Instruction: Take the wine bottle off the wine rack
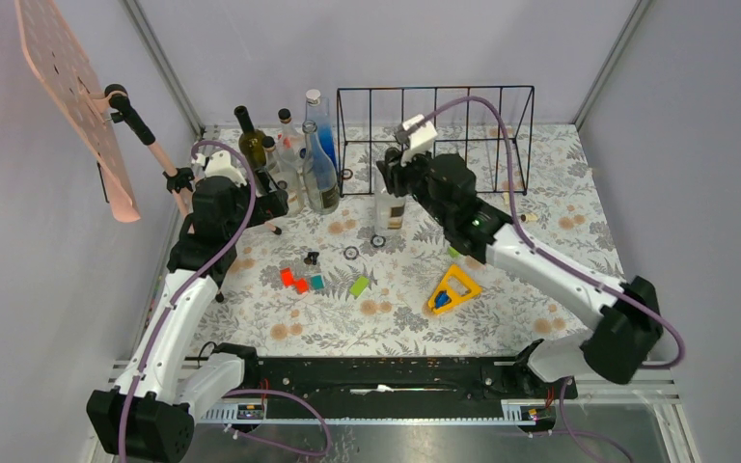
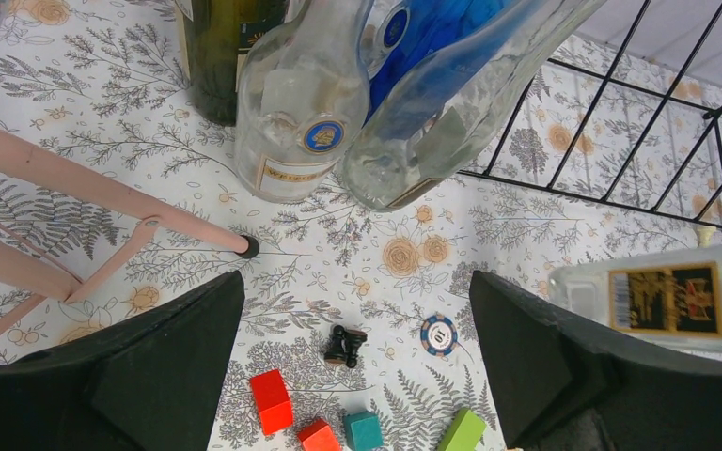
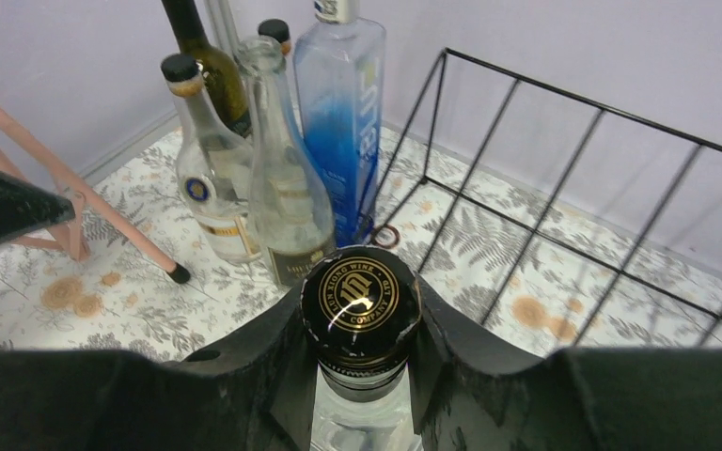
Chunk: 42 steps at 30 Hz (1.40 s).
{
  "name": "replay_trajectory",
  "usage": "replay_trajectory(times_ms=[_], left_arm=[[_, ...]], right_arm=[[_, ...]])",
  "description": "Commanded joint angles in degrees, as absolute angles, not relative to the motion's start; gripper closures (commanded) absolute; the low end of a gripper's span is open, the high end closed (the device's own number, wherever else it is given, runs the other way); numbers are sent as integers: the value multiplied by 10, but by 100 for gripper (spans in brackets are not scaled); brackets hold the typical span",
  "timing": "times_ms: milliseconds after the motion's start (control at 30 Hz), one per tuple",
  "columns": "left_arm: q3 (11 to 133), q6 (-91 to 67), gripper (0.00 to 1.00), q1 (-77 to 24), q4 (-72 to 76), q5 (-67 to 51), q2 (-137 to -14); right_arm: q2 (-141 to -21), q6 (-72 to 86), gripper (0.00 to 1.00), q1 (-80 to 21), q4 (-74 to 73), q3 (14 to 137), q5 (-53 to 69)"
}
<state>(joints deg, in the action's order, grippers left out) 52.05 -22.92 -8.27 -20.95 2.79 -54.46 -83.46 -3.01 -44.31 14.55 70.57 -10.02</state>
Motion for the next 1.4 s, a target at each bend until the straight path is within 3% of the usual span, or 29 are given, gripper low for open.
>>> replay_trajectory(times_ms=[0,133,400,467,533,633,867,1033,1200,1367], left_arm=[[522,-227,1,-80,-173,12,-514],[509,-207,1,-102,-163,3,-499],[505,-170,1,-257,-120,79,-497],[505,-168,1,-280,-106,77,-501],[503,-163,1,-299,-92,73,-504],[500,-158,1,-314,-73,50,-512],[507,-147,1,-342,-37,4,-537],[515,-109,1,-380,-14,-37,-558],[495,-88,1,-415,38,-82,-558],[489,-75,3,-444,78,-125,-582]], right_arm=[[-735,-50,100,-447,196,640,-150],[-683,-47,100,-447,193,569,-163],[-621,-34,100,-447,217,469,-172],[-606,-27,91,-447,228,448,-171],[-590,-19,73,-447,229,431,-168],[-575,-14,54,-447,205,423,-164],[-544,-4,29,-447,114,447,-155],[-530,51,23,-446,12,508,-152],[-585,107,21,-425,-176,643,-150],[-626,223,20,-299,-230,693,16]])
